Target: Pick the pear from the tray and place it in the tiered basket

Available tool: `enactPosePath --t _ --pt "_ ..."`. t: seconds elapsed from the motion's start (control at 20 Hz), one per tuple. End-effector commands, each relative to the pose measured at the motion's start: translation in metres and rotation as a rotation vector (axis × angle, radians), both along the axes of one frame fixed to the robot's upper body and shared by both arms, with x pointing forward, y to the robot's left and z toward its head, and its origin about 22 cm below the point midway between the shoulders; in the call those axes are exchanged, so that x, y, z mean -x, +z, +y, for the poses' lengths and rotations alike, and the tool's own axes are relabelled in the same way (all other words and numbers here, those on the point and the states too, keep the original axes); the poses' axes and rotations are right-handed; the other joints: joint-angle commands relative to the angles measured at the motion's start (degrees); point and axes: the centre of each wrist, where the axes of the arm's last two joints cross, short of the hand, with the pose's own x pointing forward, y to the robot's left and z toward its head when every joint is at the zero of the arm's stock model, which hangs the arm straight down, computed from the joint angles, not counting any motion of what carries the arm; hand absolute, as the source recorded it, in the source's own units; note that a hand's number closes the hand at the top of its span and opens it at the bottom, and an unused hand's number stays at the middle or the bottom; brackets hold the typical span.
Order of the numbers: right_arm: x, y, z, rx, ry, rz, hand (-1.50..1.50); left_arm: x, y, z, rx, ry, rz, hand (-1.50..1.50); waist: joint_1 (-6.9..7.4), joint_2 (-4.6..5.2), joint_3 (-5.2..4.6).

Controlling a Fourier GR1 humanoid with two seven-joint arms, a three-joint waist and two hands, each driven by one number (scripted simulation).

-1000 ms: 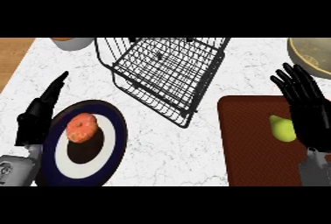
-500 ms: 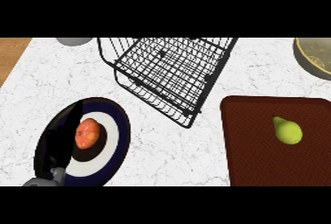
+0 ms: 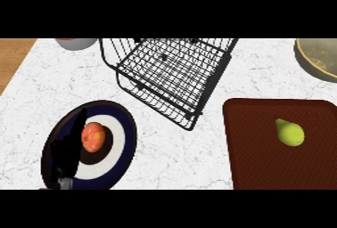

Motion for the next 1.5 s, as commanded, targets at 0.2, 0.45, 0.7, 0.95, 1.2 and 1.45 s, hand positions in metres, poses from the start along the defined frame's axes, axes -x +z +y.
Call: enactPosePath --t 0.2,0.45,0.7,0.95,1.2,1.45 --pt "-0.023 0.05 0.033 0.215 0.273 0.502 -1.5 0.01 -0.016 -0.006 0.009 -0.024 0.075 0.0 1.17 0.36 -0.36" --pt "-0.039 0.058 0.076 0.376 0.319 0.68 -1.5 0.008 -0.017 -0.007 0.007 -0.017 0.064 0.0 0.84 0.36 -0.29" --pt "-0.065 0.046 0.119 0.42 0.299 0.699 -1.5 -0.002 -0.009 -0.001 0.004 -0.019 0.071 0.0 0.75 0.43 -0.17" --pt "-0.068 0.018 0.125 0.458 0.315 0.753 -1.5 0.011 -0.019 -0.029 0.033 -0.017 0.069 0.0 0.11 0.28 -0.13" --pt "-0.077 -0.002 0.142 0.538 0.351 0.879 -1.5 0.004 -0.009 -0.019 0.001 -0.008 0.068 0.0 0.57 0.37 -0.12" --pt "-0.08 -0.009 0.161 0.567 0.362 0.974 -1.5 0.006 -0.012 -0.017 0.03 -0.021 0.077 0.0 0.13 0.24 -0.17"
